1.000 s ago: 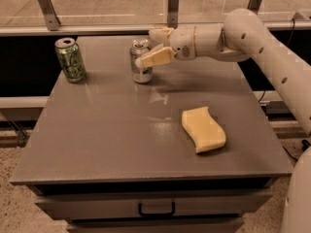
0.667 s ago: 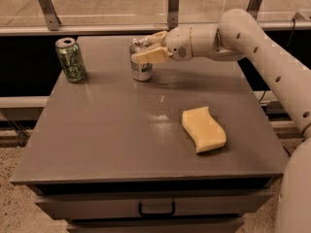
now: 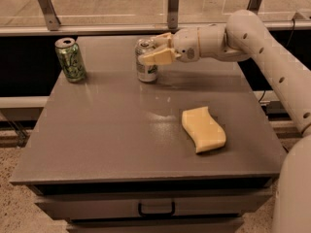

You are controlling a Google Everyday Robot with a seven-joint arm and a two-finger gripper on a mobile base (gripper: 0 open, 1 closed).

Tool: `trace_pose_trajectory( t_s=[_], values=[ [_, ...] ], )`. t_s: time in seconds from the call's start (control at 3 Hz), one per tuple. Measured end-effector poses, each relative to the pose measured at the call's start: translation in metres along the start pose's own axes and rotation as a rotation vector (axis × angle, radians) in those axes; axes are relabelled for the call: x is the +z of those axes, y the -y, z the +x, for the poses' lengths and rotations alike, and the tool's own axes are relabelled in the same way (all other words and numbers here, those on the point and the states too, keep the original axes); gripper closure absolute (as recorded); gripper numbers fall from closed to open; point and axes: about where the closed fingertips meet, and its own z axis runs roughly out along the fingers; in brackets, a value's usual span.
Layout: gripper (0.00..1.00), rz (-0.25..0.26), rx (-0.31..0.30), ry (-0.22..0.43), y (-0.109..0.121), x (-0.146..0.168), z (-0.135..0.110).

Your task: Move 7up can near sponge

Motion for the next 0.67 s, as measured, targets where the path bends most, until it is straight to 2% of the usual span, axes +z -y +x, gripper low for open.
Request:
trace_pose_trajectory(
  t_s=[0.33,0.67],
  values=[
    [1.0,-0.066,-0.024,-0.017,-0.019,-0.026,-0.001],
    [1.0,-0.104,-0.021,-0.047,-0.046,-0.064,-0.002]
  ],
)
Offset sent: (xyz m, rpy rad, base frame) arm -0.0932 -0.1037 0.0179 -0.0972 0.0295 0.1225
